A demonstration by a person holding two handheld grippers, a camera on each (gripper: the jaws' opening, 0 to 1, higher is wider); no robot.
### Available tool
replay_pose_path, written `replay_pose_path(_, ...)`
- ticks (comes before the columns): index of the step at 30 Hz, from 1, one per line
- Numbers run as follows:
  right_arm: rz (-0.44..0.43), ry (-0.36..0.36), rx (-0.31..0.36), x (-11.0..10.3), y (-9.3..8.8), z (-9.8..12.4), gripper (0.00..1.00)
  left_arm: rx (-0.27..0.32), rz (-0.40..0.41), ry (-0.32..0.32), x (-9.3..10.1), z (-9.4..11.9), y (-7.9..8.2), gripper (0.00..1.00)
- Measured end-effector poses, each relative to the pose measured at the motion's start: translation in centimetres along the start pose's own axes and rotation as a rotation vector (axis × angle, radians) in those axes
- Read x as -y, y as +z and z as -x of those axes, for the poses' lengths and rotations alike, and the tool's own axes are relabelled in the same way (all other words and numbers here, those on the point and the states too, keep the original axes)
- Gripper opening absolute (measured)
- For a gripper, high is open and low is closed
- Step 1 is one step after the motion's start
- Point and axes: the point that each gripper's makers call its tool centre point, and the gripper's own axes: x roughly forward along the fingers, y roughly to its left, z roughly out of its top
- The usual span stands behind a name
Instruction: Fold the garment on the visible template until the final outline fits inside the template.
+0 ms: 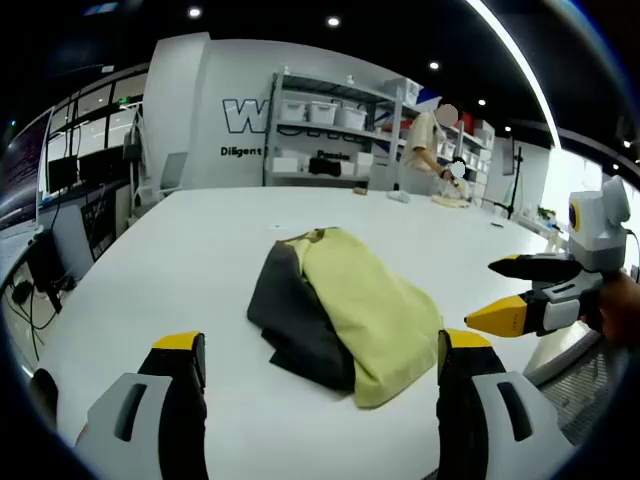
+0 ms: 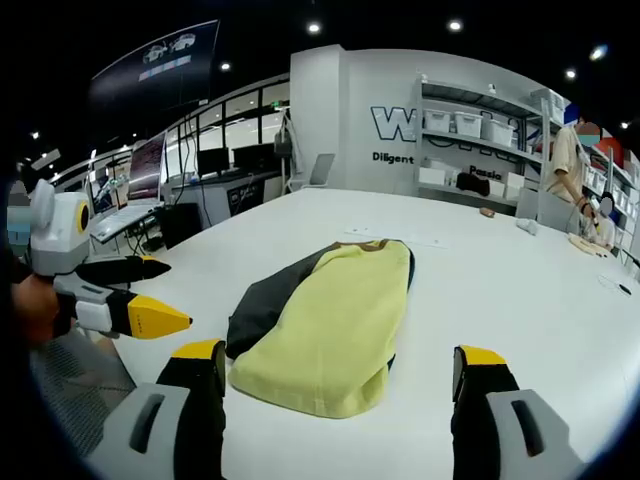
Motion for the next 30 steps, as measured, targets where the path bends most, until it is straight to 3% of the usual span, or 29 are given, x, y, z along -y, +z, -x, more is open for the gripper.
replay_pose_path(30,-0.003,0.011,0.003,-0.17,0.07,-0.04,0.93,-0.003,-0.004,0.001,-0.07,-0.04,-0.05,0.89)
